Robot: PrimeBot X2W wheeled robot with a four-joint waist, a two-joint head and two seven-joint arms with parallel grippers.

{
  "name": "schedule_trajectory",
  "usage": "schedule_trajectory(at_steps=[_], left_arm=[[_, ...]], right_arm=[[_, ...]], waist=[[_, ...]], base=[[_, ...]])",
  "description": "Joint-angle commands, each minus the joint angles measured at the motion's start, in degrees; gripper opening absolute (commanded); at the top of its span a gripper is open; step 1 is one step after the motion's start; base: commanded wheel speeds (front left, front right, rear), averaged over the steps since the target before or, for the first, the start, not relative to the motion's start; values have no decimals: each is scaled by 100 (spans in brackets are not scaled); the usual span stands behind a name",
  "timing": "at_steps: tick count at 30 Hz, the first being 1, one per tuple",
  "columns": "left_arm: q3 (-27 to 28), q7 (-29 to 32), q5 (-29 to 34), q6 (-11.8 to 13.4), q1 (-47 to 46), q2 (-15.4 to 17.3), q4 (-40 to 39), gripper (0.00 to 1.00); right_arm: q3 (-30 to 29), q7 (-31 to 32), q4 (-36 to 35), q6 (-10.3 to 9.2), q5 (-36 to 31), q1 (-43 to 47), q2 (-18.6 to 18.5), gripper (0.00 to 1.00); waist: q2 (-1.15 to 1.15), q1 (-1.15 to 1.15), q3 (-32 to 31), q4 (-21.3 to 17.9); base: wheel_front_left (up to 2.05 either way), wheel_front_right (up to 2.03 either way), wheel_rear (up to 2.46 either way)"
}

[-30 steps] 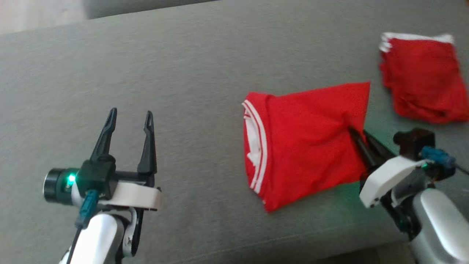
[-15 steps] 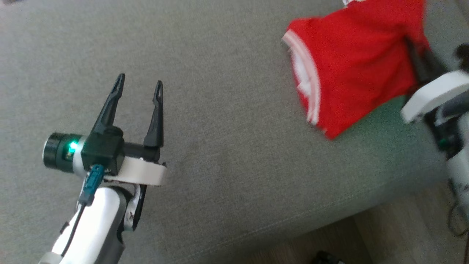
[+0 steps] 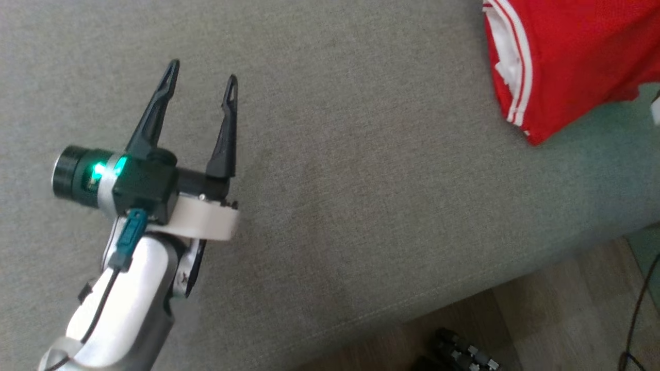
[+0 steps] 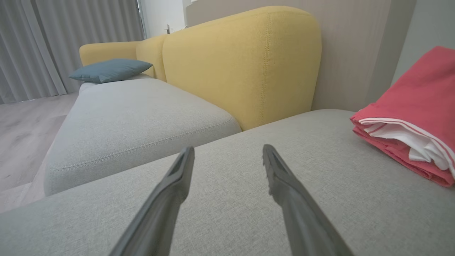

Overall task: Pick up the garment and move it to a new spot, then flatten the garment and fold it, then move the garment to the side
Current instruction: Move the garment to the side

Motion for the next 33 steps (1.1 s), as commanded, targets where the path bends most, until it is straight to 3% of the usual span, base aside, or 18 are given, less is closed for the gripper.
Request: schedule_trajectory(at_steps=[1,4,6,10,11,12,17,20,27,33], left_arm=[[157,22,61,-22,-248,121,-220,100],[93,37,106,-72,-415,99,-258,100],[51,38,131,-104,-527,72,-273,100],[-34,5,157,-160,-710,-2,-240,100],[-49,-10,153,-174,-741,-19,-216,100],[-57,-26,148,-183,-764,-30,-193,100],[-43,-92,111,-177,-799,-46,-97,100],[-15,-131,71,-146,-739,-43,-22,100],[98,-216,-82,4,-422,-85,129,100],[269,-271,-286,191,67,-146,229,100]], right_arm=[[-61,-44,-74,20,-25,-107,-195,0],[-241,-35,162,20,-352,-218,-219,0],[-414,48,416,20,-666,-265,-188,16],[-918,41,904,20,-1298,-376,21,55],[-1081,14,1008,20,-1424,-404,97,87],[-1231,-32,1088,20,-1553,-431,172,100],[-1869,-516,1188,20,-2060,-451,502,100],[-1958,-867,1083,20,-2139,-350,706,100],[-1626,-1197,306,20,-1799,211,1131,100],[-1131,-1234,-968,20,-1431,1282,1586,100]], waist=[[0,0,101,-1],[0,0,279,29],[0,0,401,58],[0,0,604,143],[0,0,634,168],[0,0,656,186],[0,0,671,266],[0,0,566,305],[0,0,78,439],[0,0,-522,695]], base=[[0,0,0],[0,0,0],[0,0,0],[0,0,0],[0,0,0],[0,0,0],[0,0,0],[0,0,0],[0,0,0],[0,0,0]])
